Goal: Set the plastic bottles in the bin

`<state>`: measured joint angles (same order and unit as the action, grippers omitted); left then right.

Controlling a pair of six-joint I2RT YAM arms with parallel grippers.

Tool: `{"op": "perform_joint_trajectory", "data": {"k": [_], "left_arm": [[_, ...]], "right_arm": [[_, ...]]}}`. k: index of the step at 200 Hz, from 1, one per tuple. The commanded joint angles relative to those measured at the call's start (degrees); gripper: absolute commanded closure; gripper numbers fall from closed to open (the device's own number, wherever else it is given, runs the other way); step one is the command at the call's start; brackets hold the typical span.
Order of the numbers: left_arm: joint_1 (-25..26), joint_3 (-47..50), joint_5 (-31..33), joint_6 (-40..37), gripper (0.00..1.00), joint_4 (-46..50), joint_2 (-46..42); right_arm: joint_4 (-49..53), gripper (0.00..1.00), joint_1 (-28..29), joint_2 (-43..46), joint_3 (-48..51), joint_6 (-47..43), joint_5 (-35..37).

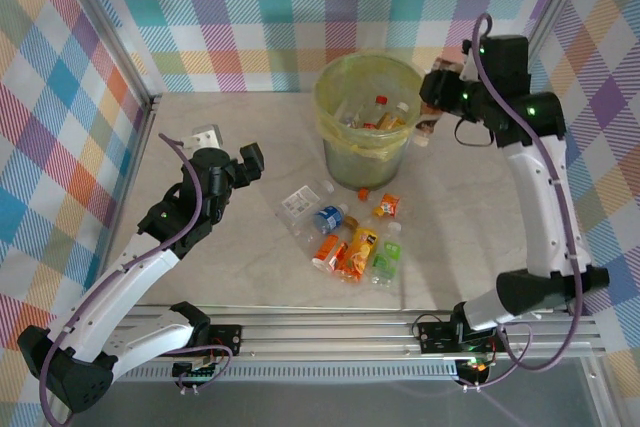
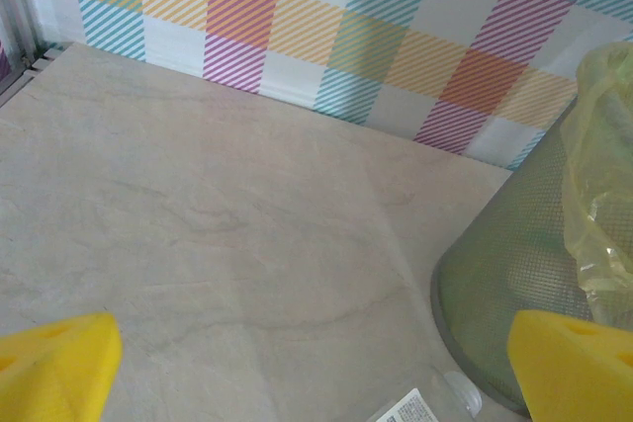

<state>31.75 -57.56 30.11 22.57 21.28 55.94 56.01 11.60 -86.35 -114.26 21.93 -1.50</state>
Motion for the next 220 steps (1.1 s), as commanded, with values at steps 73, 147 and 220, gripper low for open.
{"op": "perform_joint_trajectory", "data": {"k": [73,147,220], "left_arm": [[-0.37,1.61,-0.89,1.95,0.0,2.89,0.0],[-0.46,1.74,-1.23,2.19,0.0,2.8,0.92],[-0.46,2.01,-1.72,2.07,0.0,2.94,1.62]], "right_arm": [[-0.21,0.63,3.03,-24.81,-27.95,-5.84,-3.64],[4.63,0.6,10.86,-36.22,-39.08,-12.18,1.96],[6.88,0.56,14.71,-39.67,-37.07,-12.07,4.01]]}}
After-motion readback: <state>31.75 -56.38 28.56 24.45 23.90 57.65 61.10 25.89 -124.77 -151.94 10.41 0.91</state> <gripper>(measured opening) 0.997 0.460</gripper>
